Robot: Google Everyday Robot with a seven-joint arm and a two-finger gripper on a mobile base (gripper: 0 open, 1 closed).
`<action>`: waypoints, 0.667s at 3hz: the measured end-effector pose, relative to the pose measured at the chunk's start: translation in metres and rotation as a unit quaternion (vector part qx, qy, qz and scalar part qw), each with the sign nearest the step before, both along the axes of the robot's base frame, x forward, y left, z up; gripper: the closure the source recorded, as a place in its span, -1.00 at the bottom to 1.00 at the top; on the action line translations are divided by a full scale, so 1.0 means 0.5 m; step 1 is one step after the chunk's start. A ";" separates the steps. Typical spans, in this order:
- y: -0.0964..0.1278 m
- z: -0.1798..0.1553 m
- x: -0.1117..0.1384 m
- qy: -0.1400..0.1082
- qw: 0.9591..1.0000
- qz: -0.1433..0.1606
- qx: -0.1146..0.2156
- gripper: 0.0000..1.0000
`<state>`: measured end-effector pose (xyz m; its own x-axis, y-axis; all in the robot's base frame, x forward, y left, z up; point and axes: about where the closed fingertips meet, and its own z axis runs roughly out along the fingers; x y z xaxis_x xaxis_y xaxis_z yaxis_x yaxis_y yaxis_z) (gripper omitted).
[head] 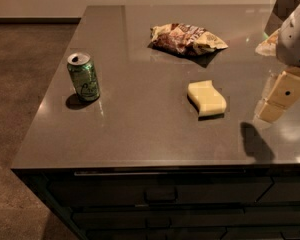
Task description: Move sponge near green can
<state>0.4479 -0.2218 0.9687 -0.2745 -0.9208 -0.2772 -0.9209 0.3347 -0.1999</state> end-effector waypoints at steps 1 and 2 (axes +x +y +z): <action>0.009 -0.033 0.052 0.000 0.999 -0.049 0.021 -1.00; 0.024 -0.089 0.115 -0.001 0.993 -0.114 0.012 -1.00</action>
Offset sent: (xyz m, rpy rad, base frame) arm 0.0960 0.0100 -0.0836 -0.0230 0.0047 -0.4648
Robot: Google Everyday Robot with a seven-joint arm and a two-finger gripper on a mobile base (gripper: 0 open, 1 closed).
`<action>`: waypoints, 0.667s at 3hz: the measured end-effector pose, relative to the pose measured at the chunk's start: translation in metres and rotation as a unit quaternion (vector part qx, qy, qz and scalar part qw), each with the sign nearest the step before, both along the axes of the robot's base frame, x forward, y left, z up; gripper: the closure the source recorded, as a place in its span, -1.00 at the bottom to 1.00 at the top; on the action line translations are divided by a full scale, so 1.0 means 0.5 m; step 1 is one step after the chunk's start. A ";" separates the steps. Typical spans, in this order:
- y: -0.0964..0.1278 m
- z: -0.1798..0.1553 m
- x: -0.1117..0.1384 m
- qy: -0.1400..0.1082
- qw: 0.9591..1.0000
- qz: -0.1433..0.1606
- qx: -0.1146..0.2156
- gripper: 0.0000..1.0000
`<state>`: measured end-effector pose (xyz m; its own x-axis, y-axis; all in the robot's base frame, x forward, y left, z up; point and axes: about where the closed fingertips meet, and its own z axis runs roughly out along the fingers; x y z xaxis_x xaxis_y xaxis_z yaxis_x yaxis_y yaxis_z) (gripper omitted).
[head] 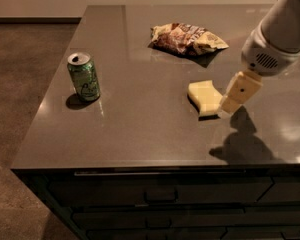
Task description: Move sponge near green can
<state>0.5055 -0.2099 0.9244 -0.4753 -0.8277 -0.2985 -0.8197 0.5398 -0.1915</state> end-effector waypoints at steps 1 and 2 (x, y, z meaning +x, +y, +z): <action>0.002 -0.075 0.049 0.023 0.998 -0.060 -0.027 -1.00; 0.014 -0.134 0.077 0.051 0.993 -0.097 -0.043 -1.00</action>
Offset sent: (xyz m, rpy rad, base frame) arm 0.0556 0.0148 -0.1022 -0.1218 0.1753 -0.2844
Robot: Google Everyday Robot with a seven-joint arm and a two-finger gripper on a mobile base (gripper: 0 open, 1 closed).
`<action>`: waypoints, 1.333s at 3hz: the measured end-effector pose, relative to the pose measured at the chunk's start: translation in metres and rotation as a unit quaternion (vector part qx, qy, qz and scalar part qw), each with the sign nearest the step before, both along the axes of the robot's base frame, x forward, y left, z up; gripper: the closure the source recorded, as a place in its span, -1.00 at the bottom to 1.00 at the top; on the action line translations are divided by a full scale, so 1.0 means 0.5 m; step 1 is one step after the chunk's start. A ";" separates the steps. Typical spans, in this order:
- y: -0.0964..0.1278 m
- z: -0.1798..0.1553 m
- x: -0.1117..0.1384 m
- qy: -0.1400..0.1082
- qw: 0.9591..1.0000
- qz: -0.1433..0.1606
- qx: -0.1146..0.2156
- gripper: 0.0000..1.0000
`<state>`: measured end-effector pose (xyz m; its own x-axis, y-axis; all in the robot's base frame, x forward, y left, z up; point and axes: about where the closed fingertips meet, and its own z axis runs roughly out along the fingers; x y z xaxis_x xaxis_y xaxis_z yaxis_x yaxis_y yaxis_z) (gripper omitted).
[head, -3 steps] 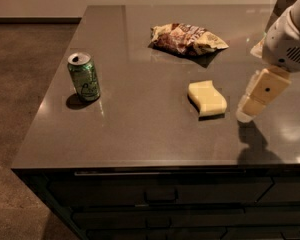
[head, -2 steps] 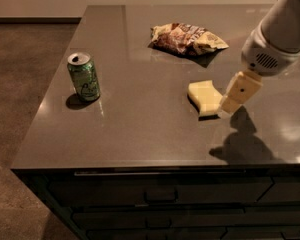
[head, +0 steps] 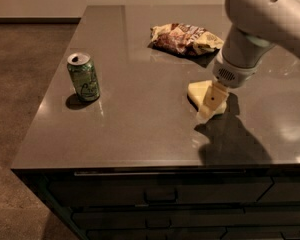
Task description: Move sponge near green can
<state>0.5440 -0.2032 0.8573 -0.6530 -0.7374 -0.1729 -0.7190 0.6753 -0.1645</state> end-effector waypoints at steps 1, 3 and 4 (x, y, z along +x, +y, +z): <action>0.012 -0.024 0.013 0.019 1.000 -0.023 -0.005 -0.65; 0.035 -0.029 0.033 0.038 0.999 -0.036 -0.001 0.30; 0.079 -0.005 0.059 0.035 0.999 -0.011 0.006 0.77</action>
Offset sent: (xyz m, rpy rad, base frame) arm 0.0190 0.0200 -0.0146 0.0009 0.0759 -0.0869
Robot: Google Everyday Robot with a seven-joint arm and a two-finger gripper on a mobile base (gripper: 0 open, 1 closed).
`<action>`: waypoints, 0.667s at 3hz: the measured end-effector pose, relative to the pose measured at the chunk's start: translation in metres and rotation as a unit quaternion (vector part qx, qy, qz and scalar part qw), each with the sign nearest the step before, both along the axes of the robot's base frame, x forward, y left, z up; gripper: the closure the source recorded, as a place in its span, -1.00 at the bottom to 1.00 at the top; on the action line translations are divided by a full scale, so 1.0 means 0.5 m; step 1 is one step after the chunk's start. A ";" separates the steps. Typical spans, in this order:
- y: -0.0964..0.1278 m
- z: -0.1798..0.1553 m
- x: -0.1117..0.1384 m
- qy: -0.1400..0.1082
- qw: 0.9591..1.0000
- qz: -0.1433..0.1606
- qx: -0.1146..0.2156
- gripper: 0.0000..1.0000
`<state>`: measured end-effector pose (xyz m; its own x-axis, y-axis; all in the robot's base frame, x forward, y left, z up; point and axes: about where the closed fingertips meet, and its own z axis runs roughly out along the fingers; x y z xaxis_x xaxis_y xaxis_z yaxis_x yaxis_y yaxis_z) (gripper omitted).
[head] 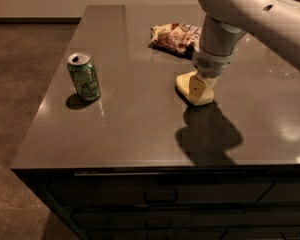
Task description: Move sponge near green can
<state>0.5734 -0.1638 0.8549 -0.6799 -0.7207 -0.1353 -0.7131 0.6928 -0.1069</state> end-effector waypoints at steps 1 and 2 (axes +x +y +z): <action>0.086 0.039 0.029 -0.011 0.998 0.058 0.013 1.00; 0.190 0.065 0.044 -0.015 0.991 0.133 0.021 1.00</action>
Offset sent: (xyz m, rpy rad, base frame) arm 0.0288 0.1587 0.0489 0.0614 -0.0323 0.4555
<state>0.5956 -0.0686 0.8873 -0.4612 -0.8674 -0.1871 -0.8684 0.4845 -0.1058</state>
